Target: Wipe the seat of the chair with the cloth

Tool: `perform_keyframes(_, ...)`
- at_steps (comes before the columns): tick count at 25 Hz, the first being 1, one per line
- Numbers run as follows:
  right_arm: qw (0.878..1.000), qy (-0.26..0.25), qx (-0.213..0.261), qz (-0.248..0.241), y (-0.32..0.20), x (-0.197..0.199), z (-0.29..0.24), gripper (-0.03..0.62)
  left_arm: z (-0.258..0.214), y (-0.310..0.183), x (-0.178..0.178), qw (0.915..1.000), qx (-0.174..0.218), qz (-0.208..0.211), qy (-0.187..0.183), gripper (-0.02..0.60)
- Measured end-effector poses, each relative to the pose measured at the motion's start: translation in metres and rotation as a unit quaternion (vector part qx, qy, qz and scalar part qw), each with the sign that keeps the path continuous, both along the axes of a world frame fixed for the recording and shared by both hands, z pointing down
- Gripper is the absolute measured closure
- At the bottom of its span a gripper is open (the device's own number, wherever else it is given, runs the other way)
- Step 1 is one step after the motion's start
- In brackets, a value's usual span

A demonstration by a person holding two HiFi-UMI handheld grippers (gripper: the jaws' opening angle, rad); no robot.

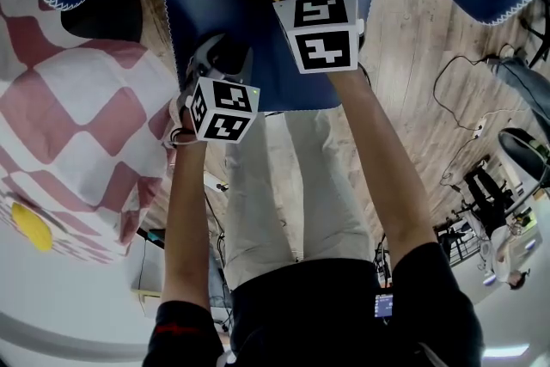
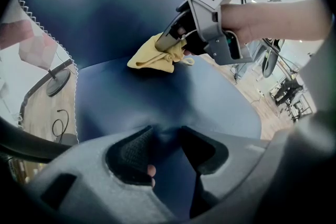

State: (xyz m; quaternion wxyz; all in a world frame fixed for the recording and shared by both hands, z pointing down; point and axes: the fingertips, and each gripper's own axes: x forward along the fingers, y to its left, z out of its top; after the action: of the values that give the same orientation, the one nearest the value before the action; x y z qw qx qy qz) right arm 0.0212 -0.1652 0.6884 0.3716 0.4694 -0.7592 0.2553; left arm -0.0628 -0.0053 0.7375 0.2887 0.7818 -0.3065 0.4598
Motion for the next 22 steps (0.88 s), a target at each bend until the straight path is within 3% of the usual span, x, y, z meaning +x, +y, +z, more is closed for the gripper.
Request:
perform_keyframes(12,0.997,-0.035,-0.004,-0.072,0.013,-0.052,0.000,0.522,0.000,0.000,0.001,1.0000,0.007,-0.002,0.001,0.410)
perform_keyframes(22,0.997,-0.045,-0.009,-0.058,0.012,-0.049,0.001,0.522,0.000,-0.002,0.001,0.9999,0.011,-0.003,0.003,0.410)
